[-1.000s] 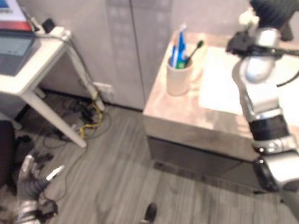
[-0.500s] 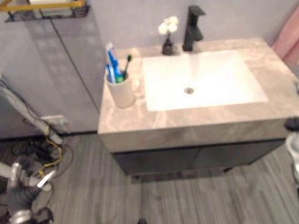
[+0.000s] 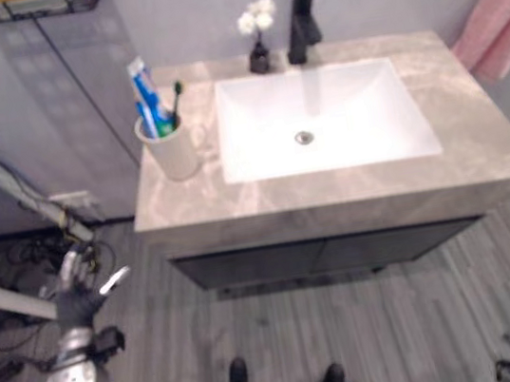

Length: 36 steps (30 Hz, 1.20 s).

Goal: Put brush and paste in cup on sink, flatten towel.

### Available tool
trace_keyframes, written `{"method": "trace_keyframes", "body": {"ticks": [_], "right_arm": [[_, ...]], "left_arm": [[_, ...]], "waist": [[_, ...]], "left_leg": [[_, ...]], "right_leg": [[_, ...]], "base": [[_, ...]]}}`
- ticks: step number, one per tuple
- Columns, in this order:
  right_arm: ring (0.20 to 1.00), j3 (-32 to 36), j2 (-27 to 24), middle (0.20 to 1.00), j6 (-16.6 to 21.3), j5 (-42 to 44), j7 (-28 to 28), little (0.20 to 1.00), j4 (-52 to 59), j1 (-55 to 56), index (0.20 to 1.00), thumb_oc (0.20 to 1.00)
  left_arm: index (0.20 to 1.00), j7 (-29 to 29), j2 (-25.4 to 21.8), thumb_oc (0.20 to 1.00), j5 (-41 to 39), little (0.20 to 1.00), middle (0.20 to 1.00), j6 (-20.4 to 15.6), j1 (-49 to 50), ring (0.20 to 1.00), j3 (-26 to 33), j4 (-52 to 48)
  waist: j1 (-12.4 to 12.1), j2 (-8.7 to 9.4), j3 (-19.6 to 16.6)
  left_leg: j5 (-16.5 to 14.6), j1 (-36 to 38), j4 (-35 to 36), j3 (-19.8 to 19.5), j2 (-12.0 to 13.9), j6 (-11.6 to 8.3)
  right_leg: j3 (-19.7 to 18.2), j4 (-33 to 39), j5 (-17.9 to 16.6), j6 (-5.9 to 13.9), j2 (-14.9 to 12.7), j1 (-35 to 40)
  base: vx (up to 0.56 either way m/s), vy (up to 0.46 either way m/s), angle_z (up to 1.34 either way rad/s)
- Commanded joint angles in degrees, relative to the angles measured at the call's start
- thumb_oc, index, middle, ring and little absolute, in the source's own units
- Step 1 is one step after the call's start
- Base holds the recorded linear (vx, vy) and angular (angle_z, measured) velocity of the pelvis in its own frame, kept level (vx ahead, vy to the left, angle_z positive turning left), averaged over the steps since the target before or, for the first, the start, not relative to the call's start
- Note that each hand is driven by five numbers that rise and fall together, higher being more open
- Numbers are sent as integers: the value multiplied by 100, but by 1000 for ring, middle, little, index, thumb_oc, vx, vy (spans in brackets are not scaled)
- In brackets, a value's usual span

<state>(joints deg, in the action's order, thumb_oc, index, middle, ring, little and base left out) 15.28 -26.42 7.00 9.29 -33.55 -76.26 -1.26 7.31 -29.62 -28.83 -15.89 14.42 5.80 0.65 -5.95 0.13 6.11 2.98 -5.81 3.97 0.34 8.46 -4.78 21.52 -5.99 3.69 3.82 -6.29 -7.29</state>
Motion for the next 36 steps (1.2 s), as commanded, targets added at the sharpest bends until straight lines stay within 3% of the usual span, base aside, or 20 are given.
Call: {"method": "trace_keyframes", "body": {"ticks": [1, 7, 9, 10, 13, 15, 17, 18, 19, 24, 26, 28, 31, 33, 36], "right_arm": [[1000, -133, -28, 1000, -164, 371, 452, 1000, -280, -83, 1000, 1000], [1000, -810, 485, 1000, -123, 527, 1486, 1000, -156, -1, 1000, 1000], [1000, -1350, 567, 1000, 23, 143, 1762, 1000, 296, 112, 1000, 1000], [1000, -1902, 545, 1000, -11, -519, 1993, 1000, 410, 153, 1000, 1000], [1000, -1874, 538, 1000, -26, -529, 1989, 1000, 425, 165, 1000, 1000], [1000, -1802, 529, 1000, -9, -440, 1939, 1000, 435, 104, 1000, 1000], [1000, -1828, 457, 1000, 23, -447, 1912, 1000, 459, 45, 1000, 1000], [1000, -1927, 342, 1000, 36, -516, 1894, 1000, 567, -104, 1000, 1000], [1000, -1924, 343, 1000, 35, -516, 1894, 1000, 566, -108, 1000, 1000], [1000, -1836, 289, 1000, 99, -364, 1815, 1000, 595, -311, 1000, 1000], [1000, -1929, 346, 1000, 127, -382, 1835, 1000, 612, -338, 1000, 1000], [1000, -2139, 428, 1000, 148, -453, 1854, 1000, 650, -380, 1000, 1000], [1000, -2398, 474, 1000, 179, -588, 1929, 1000, 711, -482, 1000, 1000], [1000, -2432, 489, 1000, 180, -622, 1981, 1000, 726, -479, 1000, 1000], [1000, -2333, 632, 1000, 169, -641, 2039, 1000, 638, -392, 1000, 1000]], "left_arm": [[1000, -65, -113, 1000, 6, 1000, 1000, -277, -96, 1000, 152, -448], [1000, -318, -30, 1000, -111, 1000, 1000, -140, -202, 1000, 195, -639], [1000, -396, 62, 1000, -348, 1000, 1000, -202, -209, 1000, 226, -700], [1000, -543, 90, 1000, -500, 1000, 1000, -165, -153, 1000, 222, -735], [1000, -560, 100, 1000, -501, 1000, 1000, -144, -99, 1000, 243, -776], [1000, -512, 62, 1000, -458, 1000, 1000, -153, -110, 1000, 276, -781], [1000, -495, 32, 1000, -447, 1000, 1000, -165, -200, 1000, 242, -774], [1000, -490, 25, 1000, -399, 1000, 1000, -194, -263, 1000, 212, -776], [1000, -489, 24, 1000, -398, 1000, 1000, -194, -268, 1000, 211, -775], [1000, -541, -50, 1000, -402, 1000, 1000, -255, -298, 1000, 106, -830], [1000, -539, -115, 1000, -379, 1000, 1000, -272, -257, 1000, 120, -854], [1000, -505, -175, 1000, -352, 1000, 1000, -294, -245, 1000, 130, -875], [1000, -529, -279, 1000, -262, 1000, 1000, -335, -186, 1000, 233, -905], [1000, -606, -299, 1000, -269, 1000, 1000, -314, -9, 1000, 328, -936], [1000, -755, -373, 1000, -279, 1000, 1000, -274, 380, 1000, 500, -1000]], "waist": [[70, 87, 40], [161, 202, -32], [188, 253, -30], [176, 303, -29], [193, 341, -39], [174, 394, -38], [175, 463, -25], [-14, 579, 111], [-5, 582, 105], [-160, 661, 224], [-202, 690, 208], [-331, 652, 233], [-483, 504, 253], [-535, 487, 197], [-624, 491, 81]], "left_leg": [[-73, 91, 103, -139, 198, 67], [-28, 52, 103, 11, 246, -1], [31, 18, 103, 95, 267, -17], [113, 18, 103, 106, 297, -31], [168, 17, 103, 102, 329, -40], [393, -11, 103, 51, 374, -67], [328, -17, -13, 90, 369, -38], [-67, -300, -926, -378, -13, 164], [-81, -340, -972, -390, -23, 171], [-517, -847, -1110, -1027, -816, 376], [-389, -1023, -944, -1225, -987, 355], [-10, -1547, -726, -1603, -1289, 276], [207, -1588, -231, -1790, -1345, 297], [189, -1404, -132, -1807, -1283, 364], [232, -1288, -498, -1969, -1474, 486]], "right_leg": [[308, -597, 557, 2, 18, -58], [165, -539, 519, -55, 143, -204], [57, -522, 492, -70, 198, -291], [17, -508, 490, -98, 263, -334], [-39, -488, 495, -129, 323, -363], [-49, -418, 470, -177, 414, -358], [-109, -333, 527, -181, 471, -274], [-295, -207, 495, -270, 447, -166], [-287, -204, 490, -268, 440, -179], [-316, -207, 563, -263, 415, -88], [-361, -210, 588, -247, 477, -69], [-449, -153, 583, -241, 622, 83], [-612, -295, 713, -256, 806, 171], [-685, -382, 828, -235, 831, 207], [-809, -421, 911, -134, 711, 481]], "base": [[103, -80, 7], [64, -51, 2], [57, -87, -23], [60, -95, -22], [64, -85, -16], [111, -160, -4], [109, -139, 1], [3, -37, 1], [11, -29, -14], [38, 16, -13], [57, 36, 17], [74, 69, -21], [99, 96, -26], [171, 99, -17], [281, 195, -56]]}}
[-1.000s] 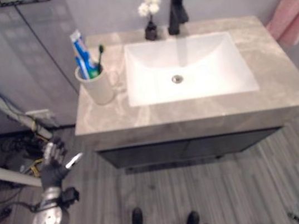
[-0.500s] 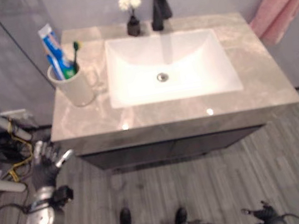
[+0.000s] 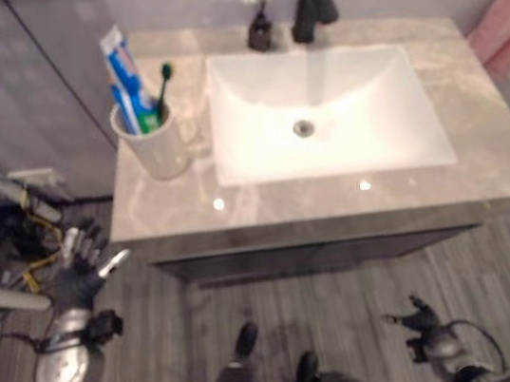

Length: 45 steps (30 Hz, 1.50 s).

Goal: Put brush and paste in cup on sink, flatten towel.

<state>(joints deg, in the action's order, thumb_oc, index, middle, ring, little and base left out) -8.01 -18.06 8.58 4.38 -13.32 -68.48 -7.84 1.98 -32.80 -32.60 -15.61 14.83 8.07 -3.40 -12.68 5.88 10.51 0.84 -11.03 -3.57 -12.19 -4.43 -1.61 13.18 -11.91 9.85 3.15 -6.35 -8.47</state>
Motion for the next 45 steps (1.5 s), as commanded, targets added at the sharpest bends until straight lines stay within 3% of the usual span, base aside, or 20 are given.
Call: {"method": "trace_keyframes", "body": {"ticks": [1, 5, 11, 12, 13, 14, 18, 22, 28, 32, 45], "right_arm": [[1000, 70, -148, 1000, 34, -94, 7, 1000, -99, 333, 1000, 1000], [1000, -89, -32, 1000, -10, -386, 180, 1000, -172, 553, 1000, 1000], [1000, -82, -16, 1000, -5, -354, 281, 1000, -233, 691, 1000, 1000], [1000, -78, -26, 1000, -8, -343, 291, 1000, -255, 689, 1000, 1000], [1000, -63, -33, 1000, -5, -335, 288, 1000, -266, 690, 1000, 1000], [1000, -43, -43, 1000, -5, -314, 292, 1000, -274, 691, 1000, 1000], [1000, -29, -112, 1000, 9, -291, 336, 1000, -269, 753, 1000, 1000], [1000, -2, -143, 1000, 3, -257, 367, 1000, -280, 803, 1000, 1000], [1000, 78, -159, 1000, -14, -145, 358, 1000, -330, 819, 1000, 1000], [1000, 54, -120, 1000, -56, -57, 310, 1000, -293, 787, 1000, 1000], [1000, 111, 115, 1000, -223, 66, 323, 1000, -342, 931, 1000, 1000]], "left_arm": [[1000, -298, -132, 1000, 50, 1000, 1000, -276, 510, 1000, 319, -683], [1000, -705, -583, 1000, -162, 1000, 1000, -163, 1053, 1000, 479, -1276], [1000, -950, -1024, 1000, -143, 1000, 1000, -84, 1467, 1000, 667, -1655], [925, -971, -1088, 925, -136, 925, 925, -77, 1513, 925, 678, -1712], [511, -1017, -1155, 511, -157, 511, 511, -69, 1567, 511, 694, -1781], [200, -1051, -1260, 200, -174, 200, 200, -60, 1632, 200, 739, -1846], [200, -1245, -1643, 200, -225, 200, 200, -44, 1765, 200, 818, -2027], [200, -1330, -1724, 200, -352, 200, 200, -32, 1781, 200, 872, -2118], [200, -1233, -1496, 200, -347, 200, 200, -74, 1486, 200, 640, -2017], [200, -907, -1044, 200, -492, 200, 200, 33, 900, 200, 175, -1647], [200, -496, -780, 200, -73, 200, 200, 158, 224, 200, -44, -1022]], "waist": [[34, -90, -390], [-109, -149, -570], [-173, -260, -654], [-176, -274, -655], [-178, -293, -653], [-175, -318, -643], [-125, -410, -631], [-72, -446, -630], [3, -455, -645], [121, -392, -677], [391, -232, -954]], "left_leg": [[397, -751, 166, -673, -214, 190], [315, -824, 17, -658, -338, 289], [358, -886, 67, -731, -392, 243], [364, -892, 65, -738, -395, 236], [373, -892, 76, -746, -392, 228], [389, -889, 88, -753, -386, 222], [495, -847, 239, -773, -325, 177], [565, -795, 362, -777, -273, 143], [612, -731, 491, -786, -225, 96], [579, -668, 541, -776, -213, 115], [458, -362, 855, -570, -161, 280]], "right_leg": [[-11, 221, 265, -28, 680, 667], [97, 471, 243, 68, 512, 779], [251, 808, 151, 85, 508, 834], [260, 838, 139, 80, 512, 841], [274, 866, 134, 74, 518, 851], [287, 884, 125, 73, 525, 853], [319, 979, 61, 51, 557, 848], [342, 1038, 37, 34, 582, 856], [392, 1155, 1, 14, 610, 890], [385, 1142, 39, 3, 605, 920], [228, 1175, -27, 122, 472, 983]], "base": [[227, 197, -22], [130, 112, -15], [16, -4, 21], [-20, -26, 23], [-23, -29, 17], [-36, -33, 10], [-47, -35, 3], [-23, -19, 1], [0, 0, 0], [21, 3, 2], [81, 43, -2]]}}
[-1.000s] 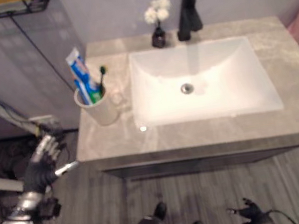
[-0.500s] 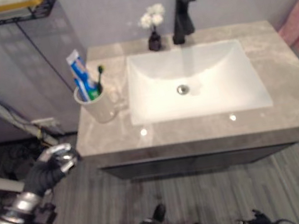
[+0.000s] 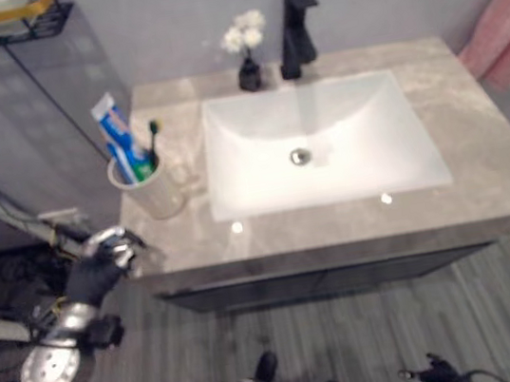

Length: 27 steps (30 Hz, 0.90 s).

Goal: Put brush and paste in cup on sink, flatten towel.

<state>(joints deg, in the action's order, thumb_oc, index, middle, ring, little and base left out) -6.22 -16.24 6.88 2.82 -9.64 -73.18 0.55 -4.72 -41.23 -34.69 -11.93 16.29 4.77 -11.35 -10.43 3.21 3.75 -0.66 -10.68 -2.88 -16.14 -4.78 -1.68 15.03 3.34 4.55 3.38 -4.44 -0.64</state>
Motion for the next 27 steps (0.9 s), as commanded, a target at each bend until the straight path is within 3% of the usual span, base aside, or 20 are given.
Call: {"method": "trace_keyframes", "body": {"ticks": [1, 11, 27], "right_arm": [[1000, -67, -68, 1000, -53, 221, -45, 1000, 130, 92, 1000, 1000], [1000, -59, 35, 1000, -105, 180, 52, 1000, 149, 245, 1000, 1000], [1000, -105, 1, 1000, -127, 67, 142, 1000, 214, 358, 1000, 1000]], "left_arm": [[200, 174, 63, 200, 137, 200, 200, -210, 78, 200, 284, -225], [200, 161, 82, 200, 18, 200, 200, -101, 74, 200, 376, -127], [200, 379, -56, 200, 166, 200, 200, -93, 29, 200, 867, -30]], "waist": [[162, 36, -279], [251, 182, -356], [253, 405, -359]], "left_leg": [[607, -398, 785, -171, -126, 289], [386, -304, 788, 144, -102, 450], [239, -359, 788, 318, -100, 515]], "right_leg": [[40, -350, 503, 100, 280, 199], [-319, -236, 255, 249, 146, 154], [-432, -90, -232, 402, 50, 49]], "base": [[120, 86, -11], [82, 58, -21], [56, 46, -9]]}}
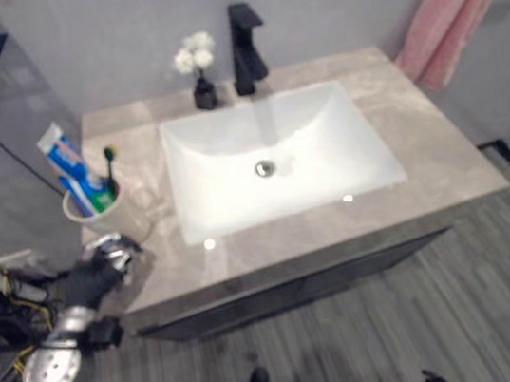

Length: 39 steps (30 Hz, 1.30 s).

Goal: Put brush and paste in cup on sink, flatten towel.

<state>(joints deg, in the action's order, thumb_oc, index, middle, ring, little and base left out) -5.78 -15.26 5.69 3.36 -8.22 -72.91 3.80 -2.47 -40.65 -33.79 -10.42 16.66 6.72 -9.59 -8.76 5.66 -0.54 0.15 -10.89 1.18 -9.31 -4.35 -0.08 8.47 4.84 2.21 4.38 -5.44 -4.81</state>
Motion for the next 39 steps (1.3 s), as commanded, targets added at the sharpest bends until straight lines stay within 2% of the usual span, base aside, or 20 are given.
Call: {"method": "trace_keyframes", "body": {"ticks": [1, 11, 19, 24, 39], "right_arm": [[1000, -145, -96, 1000, -4, 17, 9, 1000, 183, 39, 1000, 1000], [1000, -189, -118, 1000, -12, -21, 90, 1000, 309, 70, 1000, 1000], [1000, -354, -129, 1000, -7, -46, 107, 1000, 539, -95, 1000, 1000], [1000, -402, -135, 1000, 15, -41, 77, 1000, 562, -245, 1000, 1000], [1000, -312, -121, 1000, 5, -122, 79, 1000, 419, -186, 1000, 1000]], "left_arm": [[200, 169, -115, 200, 92, 200, 200, -242, -18, 200, 696, -181], [200, 239, -397, 200, 162, 200, 200, -246, -22, 200, 1091, -139], [200, 324, -576, 200, 99, 200, 200, -245, -270, 200, 1038, -56], [200, 270, -600, 200, 72, 200, 200, -264, -283, 200, 960, -300], [200, -111, -610, 200, -183, 200, 200, -163, 597, 200, 1275, -1304]], "waist": [[81, 178, 86], [19, 286, 219], [3, 335, 402], [-52, 298, 544], [-250, 124, 362]], "left_leg": [[145, -341, 382, -354, -143, 363], [11, -336, 319, -201, -141, 448], [-188, -495, 35, -4, -119, 543], [-279, -669, -174, 44, -136, 596], [-337, -601, -245, -6, -271, 594]], "right_leg": [[224, -255, -26, 305, 145, 453], [226, -382, -361, 421, 32, 323], [190, -567, -707, 520, -90, 110], [202, -694, -885, 541, -163, -12], [530, -519, -744, 568, -270, 278]], "base": [[43, 43, -6], [48, 56, -9], [20, 77, -22], [-4, 62, -32], [9, 6, -1]]}}
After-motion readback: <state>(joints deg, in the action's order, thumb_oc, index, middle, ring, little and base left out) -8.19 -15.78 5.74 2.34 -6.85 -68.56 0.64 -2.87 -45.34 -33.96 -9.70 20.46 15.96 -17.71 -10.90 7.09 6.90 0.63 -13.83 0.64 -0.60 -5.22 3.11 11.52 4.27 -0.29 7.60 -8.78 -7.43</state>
